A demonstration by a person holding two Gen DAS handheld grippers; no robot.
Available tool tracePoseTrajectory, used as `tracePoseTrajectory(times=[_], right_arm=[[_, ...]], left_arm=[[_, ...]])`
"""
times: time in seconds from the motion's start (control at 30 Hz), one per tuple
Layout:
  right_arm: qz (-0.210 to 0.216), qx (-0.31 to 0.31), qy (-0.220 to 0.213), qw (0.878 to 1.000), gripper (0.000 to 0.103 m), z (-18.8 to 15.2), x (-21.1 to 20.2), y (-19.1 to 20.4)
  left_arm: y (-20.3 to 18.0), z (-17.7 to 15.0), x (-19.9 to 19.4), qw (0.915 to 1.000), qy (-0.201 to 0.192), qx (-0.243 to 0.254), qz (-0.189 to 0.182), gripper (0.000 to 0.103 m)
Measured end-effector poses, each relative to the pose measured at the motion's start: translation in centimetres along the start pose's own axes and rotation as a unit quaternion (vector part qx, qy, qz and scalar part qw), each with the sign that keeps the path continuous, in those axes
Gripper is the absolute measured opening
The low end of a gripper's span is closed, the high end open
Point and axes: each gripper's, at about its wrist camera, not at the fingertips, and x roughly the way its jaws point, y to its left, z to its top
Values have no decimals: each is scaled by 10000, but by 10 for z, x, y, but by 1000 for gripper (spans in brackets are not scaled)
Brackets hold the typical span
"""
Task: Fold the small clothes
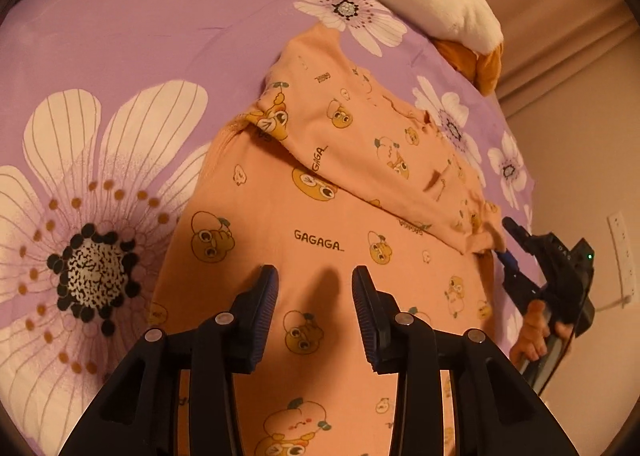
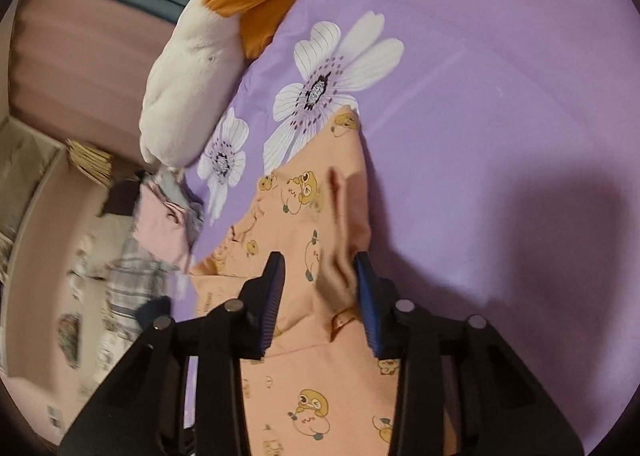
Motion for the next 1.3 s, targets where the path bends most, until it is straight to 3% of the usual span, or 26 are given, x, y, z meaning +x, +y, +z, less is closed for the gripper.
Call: tracePoseTrajectory(times=[0.13,0.27,0.37,0.4,0.5,0.53,0.67,0.77,1.0,1.07,1.17,1.23,1.3], right_arm=[[115,98,-103,9998,38,6,-6,-6],[138,274,135,9994,38,3,12,-13],[210,135,103,9996,30,0,17,-2],[56,-161,58,9998,28,-1,17,9],[-687,-644,-225,9953,6,-6,19,22],[-615,-563,-271,9961,6,-6,17,21],[-155,-659,-312,9972,6,-3,9,49],[602,-941,-144,9936,6,-13,8,105],[2168,-1933,445,9559,6,-65,29,286],[2368,-2141,421,9467,6,-74,30,323],[2571,-2107,438,9421,6,-78,31,349],[2695,-1957,420,9420,6,-78,29,346],[2748,-1915,345,9416,6,-77,19,334]], left_arm=[[-2,2,4,9999,78,54,33,36],[-1,3,6,9999,111,18,22,36],[0,3,6,9999,114,-21,8,38],[0,3,6,9999,121,-22,19,38],[-1,4,7,9999,149,-19,41,38],[0,4,7,9999,163,0,56,38],[0,4,7,9998,189,-93,40,38],[1,7,7,9996,270,-69,-48,38],[23,28,19,9956,313,-521,-712,38],[16,31,18,9972,159,-278,-683,38],[13,37,8,9973,-558,-355,-332,38],[26,42,-4,9880,-1239,-874,-295,38],[51,46,-17,9691,-1837,-1645,-45,39]])
